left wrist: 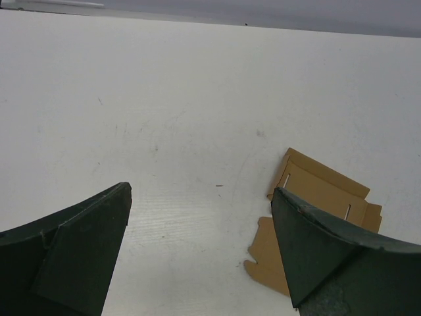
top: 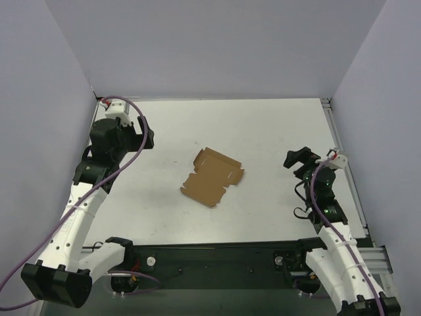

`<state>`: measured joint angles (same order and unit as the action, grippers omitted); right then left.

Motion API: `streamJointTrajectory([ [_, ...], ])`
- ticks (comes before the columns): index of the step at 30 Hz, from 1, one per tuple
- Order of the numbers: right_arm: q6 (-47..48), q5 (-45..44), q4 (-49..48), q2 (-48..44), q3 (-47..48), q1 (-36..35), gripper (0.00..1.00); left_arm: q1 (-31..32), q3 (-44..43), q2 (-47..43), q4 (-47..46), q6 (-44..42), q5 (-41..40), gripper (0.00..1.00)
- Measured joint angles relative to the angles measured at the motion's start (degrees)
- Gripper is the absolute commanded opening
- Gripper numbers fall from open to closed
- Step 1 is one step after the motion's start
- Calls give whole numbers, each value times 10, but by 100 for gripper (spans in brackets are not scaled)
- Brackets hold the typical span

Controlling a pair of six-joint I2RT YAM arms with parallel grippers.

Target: Fold the paper box

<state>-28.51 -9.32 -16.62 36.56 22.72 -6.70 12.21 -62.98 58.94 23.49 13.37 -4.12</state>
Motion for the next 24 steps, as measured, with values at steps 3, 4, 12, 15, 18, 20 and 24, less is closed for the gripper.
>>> streamJointTrajectory([
  [3,-31,16,51,64,40,-42,86,-3,6,-3,-2,-3,3,97],
  [4,-42,16,64,89,57,-72,85,-3,12,-5,-3,-3,4,97],
  [12,-123,8,96,342,167,-265,78,-6,64,1,-7,-4,33,97],
  [15,-140,13,98,428,209,-281,73,-6,74,2,-11,-3,51,97],
  [18,-160,16,110,508,262,-289,72,-6,83,2,-16,-3,63,97],
  [20,-173,11,116,530,276,-291,72,-6,86,2,-17,-3,65,97],
  [24,-194,-15,138,529,275,-293,72,-6,86,2,-21,-3,69,97],
])
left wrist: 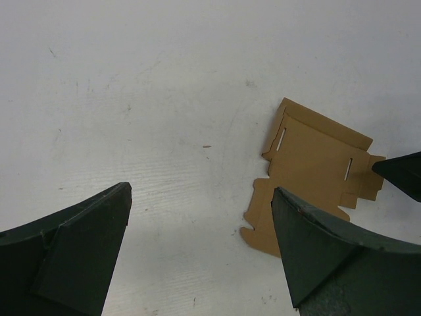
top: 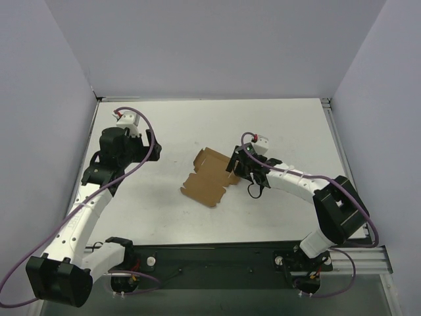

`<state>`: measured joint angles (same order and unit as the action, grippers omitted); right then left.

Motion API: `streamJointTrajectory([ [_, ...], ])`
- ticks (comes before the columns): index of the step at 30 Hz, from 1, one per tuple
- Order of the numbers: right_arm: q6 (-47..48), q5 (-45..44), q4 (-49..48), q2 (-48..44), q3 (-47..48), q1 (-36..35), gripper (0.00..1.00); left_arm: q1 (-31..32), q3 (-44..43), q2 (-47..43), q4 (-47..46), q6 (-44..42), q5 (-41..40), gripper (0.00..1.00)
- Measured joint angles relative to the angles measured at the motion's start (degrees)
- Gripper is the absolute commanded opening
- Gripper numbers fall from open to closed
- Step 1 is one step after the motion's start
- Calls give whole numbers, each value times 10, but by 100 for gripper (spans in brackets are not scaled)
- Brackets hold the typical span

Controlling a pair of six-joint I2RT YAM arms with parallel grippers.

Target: Fold the paper box

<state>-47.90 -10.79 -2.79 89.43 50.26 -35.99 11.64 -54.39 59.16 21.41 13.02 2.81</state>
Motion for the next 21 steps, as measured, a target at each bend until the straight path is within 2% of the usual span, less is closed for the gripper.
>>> streamJointTrajectory([
  [7,-19,-18,19,-3,-17,4,70,0,0,1,-6,0,18,97],
  [21,-51,27,-43,26,-50,26,52,0,1,7,-11,2,24,97],
])
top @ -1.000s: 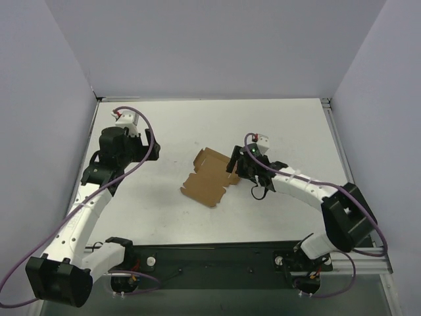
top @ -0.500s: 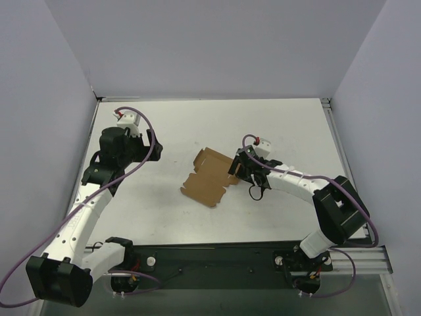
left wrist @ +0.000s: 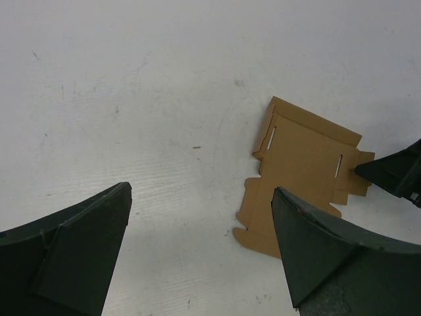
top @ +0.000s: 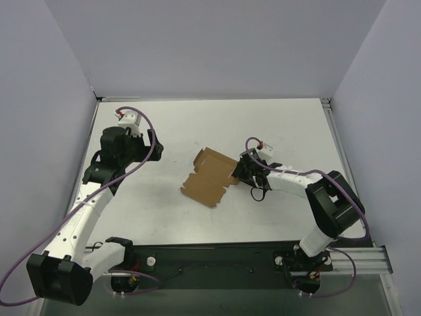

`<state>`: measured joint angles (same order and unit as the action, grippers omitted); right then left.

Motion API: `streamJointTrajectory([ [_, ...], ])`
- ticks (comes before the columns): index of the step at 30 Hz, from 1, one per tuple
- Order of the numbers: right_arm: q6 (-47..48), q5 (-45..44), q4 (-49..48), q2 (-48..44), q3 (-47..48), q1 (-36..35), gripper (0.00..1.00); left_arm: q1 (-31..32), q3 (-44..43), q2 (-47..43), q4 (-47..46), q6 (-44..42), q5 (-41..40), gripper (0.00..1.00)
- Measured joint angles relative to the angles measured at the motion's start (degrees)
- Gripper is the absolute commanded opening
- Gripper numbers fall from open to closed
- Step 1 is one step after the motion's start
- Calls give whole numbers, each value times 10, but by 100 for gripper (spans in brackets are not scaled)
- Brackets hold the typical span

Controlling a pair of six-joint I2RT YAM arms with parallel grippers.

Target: Fold the paper box

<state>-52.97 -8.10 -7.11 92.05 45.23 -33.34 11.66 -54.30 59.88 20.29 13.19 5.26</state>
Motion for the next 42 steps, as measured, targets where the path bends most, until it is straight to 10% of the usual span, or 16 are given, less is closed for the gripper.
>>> streamJointTrajectory([
  [11,-8,34,-50,17,-13,11,0,4,2,11,-2,1,13,97],
  [42,97,218,-93,-297,-62,-5,0,-9,3,93,-43,38,212,94],
])
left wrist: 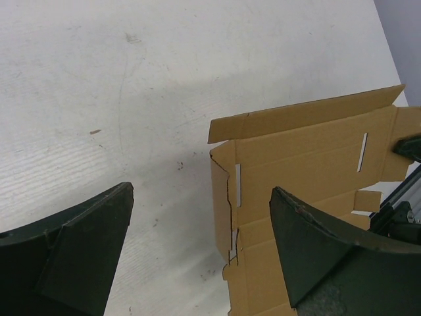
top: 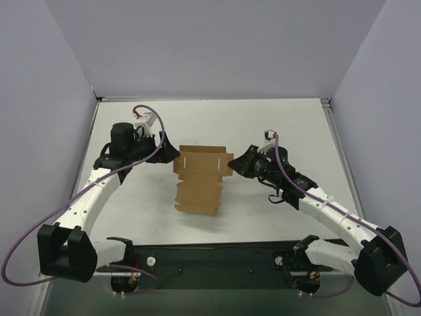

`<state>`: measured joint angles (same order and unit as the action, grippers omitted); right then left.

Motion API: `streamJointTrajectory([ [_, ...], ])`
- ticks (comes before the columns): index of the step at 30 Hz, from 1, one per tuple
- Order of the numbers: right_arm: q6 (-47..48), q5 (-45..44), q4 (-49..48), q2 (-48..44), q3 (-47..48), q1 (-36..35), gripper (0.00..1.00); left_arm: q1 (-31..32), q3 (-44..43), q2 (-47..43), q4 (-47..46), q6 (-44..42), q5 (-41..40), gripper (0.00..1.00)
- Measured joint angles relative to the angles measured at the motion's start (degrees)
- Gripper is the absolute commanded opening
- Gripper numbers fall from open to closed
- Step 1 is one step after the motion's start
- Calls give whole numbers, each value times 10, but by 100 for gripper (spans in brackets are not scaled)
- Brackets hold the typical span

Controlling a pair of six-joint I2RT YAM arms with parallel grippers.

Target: Fold the paper box

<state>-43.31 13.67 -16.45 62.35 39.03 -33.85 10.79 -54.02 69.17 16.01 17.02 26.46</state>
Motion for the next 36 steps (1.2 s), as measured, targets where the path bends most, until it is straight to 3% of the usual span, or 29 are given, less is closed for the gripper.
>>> streamJointTrajectory([
  [8,2,9,0,0,0,0,0,6,0,32,0,-2,42,69],
  [11,3,11,0,0,0,0,0,12,-3,43,2,-7,52,45],
  [12,4,11,0,-1,0,0,0,13,-4,48,4,-10,56,30],
  [14,6,12,0,-2,0,0,0,15,-5,57,6,-11,61,16],
  [15,7,12,0,-2,0,0,0,16,-5,59,7,-13,64,4],
  [16,10,11,1,-2,0,0,2,16,-5,60,9,-16,66,0],
  [17,12,11,3,-3,0,0,7,16,-5,60,10,-17,66,0],
  [18,14,9,8,-4,0,0,23,16,-5,60,10,-19,66,0],
  [20,25,7,21,-7,1,0,44,20,-5,60,10,-26,67,0],
  [21,25,5,28,-8,2,0,63,24,-6,59,11,-33,69,0],
  [24,61,-16,80,-18,20,0,75,38,-8,52,22,-56,70,0],
  [31,195,-41,185,-73,102,-3,73,61,-16,12,46,-119,86,0],
  [36,203,-52,220,-69,144,-20,71,91,-22,2,58,-150,66,0],
])
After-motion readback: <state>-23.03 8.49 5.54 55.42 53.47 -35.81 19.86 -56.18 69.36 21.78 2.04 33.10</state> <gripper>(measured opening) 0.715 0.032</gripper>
